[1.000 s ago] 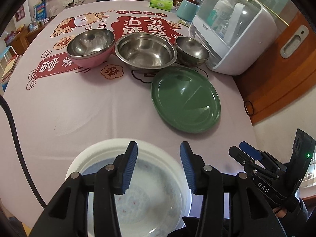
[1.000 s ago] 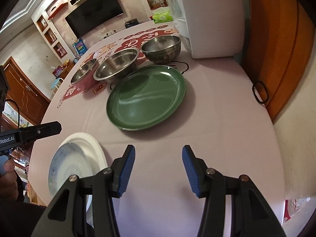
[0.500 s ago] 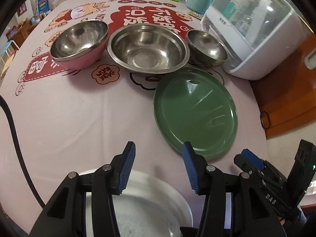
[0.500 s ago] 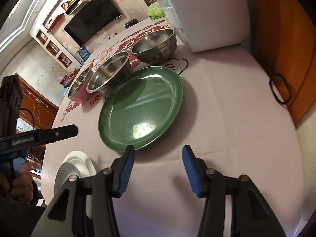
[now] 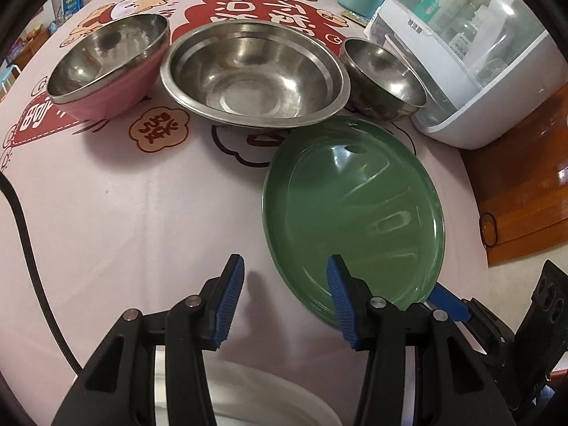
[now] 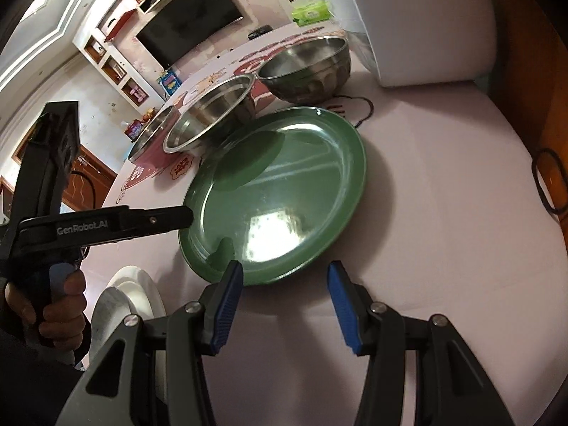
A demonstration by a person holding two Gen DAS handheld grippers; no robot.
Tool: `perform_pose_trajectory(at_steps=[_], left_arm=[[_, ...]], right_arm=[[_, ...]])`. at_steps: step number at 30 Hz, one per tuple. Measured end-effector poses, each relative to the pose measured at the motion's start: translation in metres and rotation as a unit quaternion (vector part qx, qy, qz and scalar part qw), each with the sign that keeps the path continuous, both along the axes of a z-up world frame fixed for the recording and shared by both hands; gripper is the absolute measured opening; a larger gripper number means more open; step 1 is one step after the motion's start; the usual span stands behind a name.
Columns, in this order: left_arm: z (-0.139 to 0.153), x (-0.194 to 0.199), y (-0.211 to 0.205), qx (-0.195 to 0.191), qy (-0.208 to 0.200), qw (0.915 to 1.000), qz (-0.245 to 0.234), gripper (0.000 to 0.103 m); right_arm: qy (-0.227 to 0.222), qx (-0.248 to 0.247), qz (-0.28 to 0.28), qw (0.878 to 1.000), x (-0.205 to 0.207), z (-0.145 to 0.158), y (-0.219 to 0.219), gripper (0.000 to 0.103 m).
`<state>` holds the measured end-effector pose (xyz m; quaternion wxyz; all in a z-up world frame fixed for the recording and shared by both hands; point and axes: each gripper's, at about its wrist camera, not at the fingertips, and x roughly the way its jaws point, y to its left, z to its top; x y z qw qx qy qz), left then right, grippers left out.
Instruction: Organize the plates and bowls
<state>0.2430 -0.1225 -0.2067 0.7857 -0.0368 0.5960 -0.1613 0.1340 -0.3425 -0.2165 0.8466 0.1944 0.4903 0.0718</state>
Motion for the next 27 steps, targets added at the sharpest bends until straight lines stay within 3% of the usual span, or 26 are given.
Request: perform_pose_trajectory(at_steps=[13, 27], left_arm=[[-0.014, 0.002, -0.013, -0.001, 0.009, 0.9998, -0.019, 0.026], [-0.015, -0.001, -0.027, 0.023, 0.008, 0.9987, -0.046, 0.024]], right_arm=[[-0.011, -0.026, -0.007, 1.000, 0.000, 0.000, 0.001, 0.035], [-0.002, -0.025, -0.020, 0.999, -0.001, 0.001, -0.005, 0.028]])
